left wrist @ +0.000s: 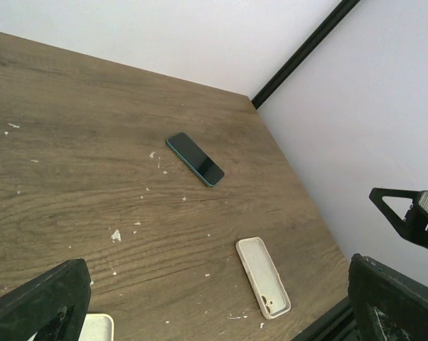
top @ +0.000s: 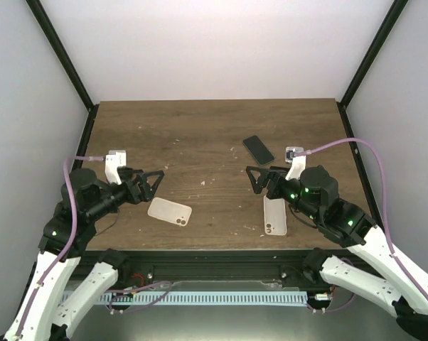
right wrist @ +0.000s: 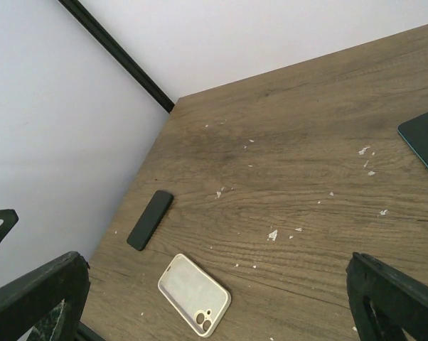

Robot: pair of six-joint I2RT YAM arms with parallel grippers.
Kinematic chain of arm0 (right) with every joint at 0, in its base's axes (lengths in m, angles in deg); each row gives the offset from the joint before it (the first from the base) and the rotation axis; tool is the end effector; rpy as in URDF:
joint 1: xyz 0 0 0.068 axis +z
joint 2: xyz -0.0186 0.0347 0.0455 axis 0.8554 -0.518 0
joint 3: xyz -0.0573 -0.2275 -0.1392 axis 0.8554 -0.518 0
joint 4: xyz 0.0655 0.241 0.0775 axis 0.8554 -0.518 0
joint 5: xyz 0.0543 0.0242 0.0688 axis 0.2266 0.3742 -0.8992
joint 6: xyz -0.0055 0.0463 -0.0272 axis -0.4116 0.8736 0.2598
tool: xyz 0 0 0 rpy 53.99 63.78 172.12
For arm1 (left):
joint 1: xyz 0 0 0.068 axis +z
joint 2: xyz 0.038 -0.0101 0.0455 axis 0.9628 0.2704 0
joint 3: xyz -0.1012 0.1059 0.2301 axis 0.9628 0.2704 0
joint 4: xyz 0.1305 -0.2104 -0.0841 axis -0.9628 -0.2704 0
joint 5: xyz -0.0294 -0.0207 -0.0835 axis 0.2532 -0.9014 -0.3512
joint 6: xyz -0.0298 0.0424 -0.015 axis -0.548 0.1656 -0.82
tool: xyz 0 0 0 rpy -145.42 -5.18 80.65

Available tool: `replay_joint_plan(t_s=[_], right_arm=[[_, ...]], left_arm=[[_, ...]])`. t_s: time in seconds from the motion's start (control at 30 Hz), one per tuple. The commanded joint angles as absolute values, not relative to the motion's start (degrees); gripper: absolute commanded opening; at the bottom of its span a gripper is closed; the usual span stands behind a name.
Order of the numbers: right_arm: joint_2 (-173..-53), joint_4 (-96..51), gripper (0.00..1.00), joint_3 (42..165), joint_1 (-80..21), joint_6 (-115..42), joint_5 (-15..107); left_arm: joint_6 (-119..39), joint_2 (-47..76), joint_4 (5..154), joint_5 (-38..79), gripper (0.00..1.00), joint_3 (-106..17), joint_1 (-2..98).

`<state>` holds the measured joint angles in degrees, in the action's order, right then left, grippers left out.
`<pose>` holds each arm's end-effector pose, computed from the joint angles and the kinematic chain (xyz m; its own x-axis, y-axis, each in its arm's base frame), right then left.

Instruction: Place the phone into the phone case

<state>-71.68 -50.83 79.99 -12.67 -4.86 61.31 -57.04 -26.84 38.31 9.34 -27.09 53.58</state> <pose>0.1064 0.1037 0.3628 -0.5421 0.3210 -0.7766 -0.3684 0.7398 0.5630 0.0994 -0.0505 0.3694 -0.5575 -0.2663 -0.7863 0.4159 0.7301 -0.5421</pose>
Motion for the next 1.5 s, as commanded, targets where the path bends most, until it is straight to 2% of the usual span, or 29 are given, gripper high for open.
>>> replay_joint_plan(t_s=[0.0,0.4,0.63,0.77,1.03,1.13,1.27,1.47], right_arm=[[-71.4,-49.4,1.0,80.1,-12.1,-4.6,61.7],[-76.5,-46.4,1.0,79.6,-12.0,-5.8,63.2],[-88.6,-46.8,1.0,83.3,-12.7,-11.4,73.1],[-97.5,-44.3,0.99,85.0,-18.6,-17.9,71.5],[-115.4,-41.0,0.75,90.4,-32.6,-25.6,64.1],[-122.5,-41.8,0.72,94.5,-35.6,-27.7,62.8],[-131.8,-44.3,0.74,101.6,-38.8,-30.2,58.7],[-144.0,-47.5,0.81,111.8,-41.7,-33.3,59.6]], left_arm=[[-55.8,-27.6,38.9,9.5,1.0,-26.8,53.3],[-55.9,-27.2,38.4,12.4,1.0,-25.0,53.3],[-56.2,-25.0,38.2,14.2,0.99,-22.0,53.3],[-55.5,-25.2,38.1,15.6,0.97,-19.8,53.3],[-58.2,-25.3,37.9,18.6,0.94,-16.4,53.3],[-62.2,-24.3,37.2,20.8,0.93,-15.3,53.3],[-68.0,-22.3,36.4,22.5,0.91,-13.8,53.3],[-77.6,-20.8,36.2,24.1,0.88,-9.2,53.3]])
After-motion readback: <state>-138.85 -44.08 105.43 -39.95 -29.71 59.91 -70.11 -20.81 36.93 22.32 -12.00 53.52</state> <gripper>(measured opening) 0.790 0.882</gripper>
